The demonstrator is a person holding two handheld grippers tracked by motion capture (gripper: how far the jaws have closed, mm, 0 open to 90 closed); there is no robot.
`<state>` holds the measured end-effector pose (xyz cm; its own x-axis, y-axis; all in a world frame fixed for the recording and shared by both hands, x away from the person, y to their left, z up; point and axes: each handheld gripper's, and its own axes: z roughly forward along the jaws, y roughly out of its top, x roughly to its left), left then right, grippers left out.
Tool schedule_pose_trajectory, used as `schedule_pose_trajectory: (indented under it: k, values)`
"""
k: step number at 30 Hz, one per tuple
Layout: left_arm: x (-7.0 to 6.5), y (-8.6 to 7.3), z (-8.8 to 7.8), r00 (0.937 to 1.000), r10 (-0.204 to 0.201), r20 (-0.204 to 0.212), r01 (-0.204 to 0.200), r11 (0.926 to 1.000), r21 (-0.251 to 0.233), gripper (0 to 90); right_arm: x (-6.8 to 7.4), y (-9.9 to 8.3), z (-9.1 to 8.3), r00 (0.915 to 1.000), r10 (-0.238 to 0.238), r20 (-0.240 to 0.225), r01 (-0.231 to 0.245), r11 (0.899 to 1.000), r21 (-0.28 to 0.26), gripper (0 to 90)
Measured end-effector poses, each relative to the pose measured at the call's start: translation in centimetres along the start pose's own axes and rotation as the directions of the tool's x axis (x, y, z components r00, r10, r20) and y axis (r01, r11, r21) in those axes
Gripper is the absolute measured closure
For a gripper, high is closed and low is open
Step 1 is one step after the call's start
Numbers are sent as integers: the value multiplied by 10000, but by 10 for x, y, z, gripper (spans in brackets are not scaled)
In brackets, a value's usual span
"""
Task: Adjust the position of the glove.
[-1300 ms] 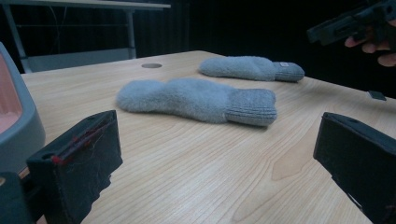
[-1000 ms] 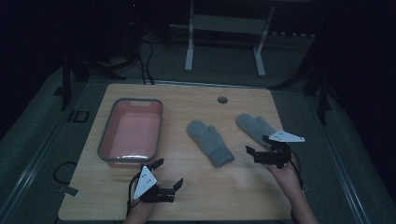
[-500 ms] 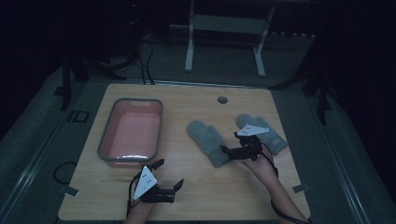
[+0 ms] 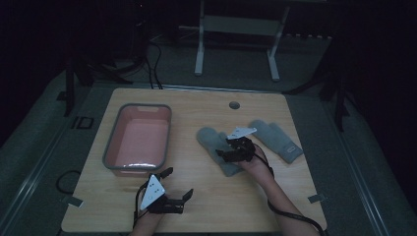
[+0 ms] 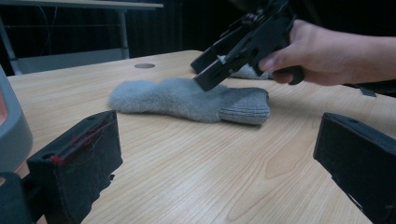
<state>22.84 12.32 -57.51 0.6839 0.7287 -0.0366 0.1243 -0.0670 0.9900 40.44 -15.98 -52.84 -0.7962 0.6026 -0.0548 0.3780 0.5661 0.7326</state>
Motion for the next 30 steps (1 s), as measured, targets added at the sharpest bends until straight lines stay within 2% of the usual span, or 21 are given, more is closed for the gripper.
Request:
schedule_pose_trajectory:
  k: [3,5,7,10,11,12,14,15,16,17,19,20,21,22,23,24,26,27,28,29,30]
  values:
    - [0,0,0,10000,-8,13,8,10000,-3,11,-1,-3,9,10000,22,-39,-21,9997,257,364]
    - [0,0,0,10000,-28,10,28,10000,-13,11,-2,-8,14,9997,-237,42,235,9985,500,405]
    - [0,0,0,10000,-58,11,58,10000,-29,11,-2,-10,16,9997,-228,33,226,9982,558,417]
    - [0,0,0,10000,-65,10,65,10000,-29,10,-2,-13,19,9998,-164,74,160,9986,508,534]
    - [0,0,0,10000,-53,-1,53,10000,-23,10,-2,-13,19,9998,-164,74,160,9986,508,534]
    - [0,0,0,10000,-42,-2,42,10000,-23,11,0,-14,20,9997,-170,164,162,9988,468,580]
    - [0,0,0,10000,-43,-9,43,10000,-15,11,4,-15,19,9993,17,360,-30,9993,362,716]
    - [0,0,0,10000,-62,-11,62,10000,-28,11,5,-15,18,9987,251,440,-266,9991,328,775]
    - [0,0,0,10000,-76,-9,76,10000,-21,11,7,-12,15,9955,748,577,-761,9969,200,824]
    - [0,0,0,10000,-94,-9,94,10000,-32,10,9,-11,13,9925,987,727,-996,9950,91,830]
    - [0,0,0,10000,-91,-9,91,10000,-25,11,11,-10,11,9897,1176,818,-1175,9931,-54,835]
    - [0,0,0,10000,-94,-5,94,10000,-23,11,17,-8,6,9796,1664,1124,-1634,9859,-355,837]
    - [0,0,0,10000,-93,-5,93,10000,-26,11,17,-8,6,9796,1664,1124,-1634,9859,-355,837]
    - [0,0,0,9999,-103,-3,103,9999,-26,11,24,-6,1,9632,2123,1648,-2039,9767,-662,838]
    - [0,0,0,9999,-104,-6,104,9999,-29,11,24,-6,1,9632,2123,1648,-2039,9767,-662,838]
    - [0,0,0,10000,-97,-5,97,9999,-31,11,32,-5,-4,9394,2666,2153,-2499,9629,-1020,838]
    - [0,0,0,10000,-54,-16,54,10000,-2,11,38,-4,-7,9117,3248,2518,-2980,9444,-1392,838]
    - [0,0,0,10000,-39,-13,39,10000,-4,11,38,-4,-7,9117,3248,2518,-2980,9444,-1392,838]
    - [0,0,0,10000,-40,-11,40,10000,-4,10,41,-4,-7,9018,3458,2590,-3167,9369,-1480,838]
    - [0,0,0,10000,-38,-6,38,10000,1,11,44,-4,-7,8876,3721,2715,-3390,9268,-1618,838]
    - [0,0,0,10000,-50,-11,50,10000,-10,11,47,-5,-6,8713,4090,2711,-3718,9109,-1791,837]
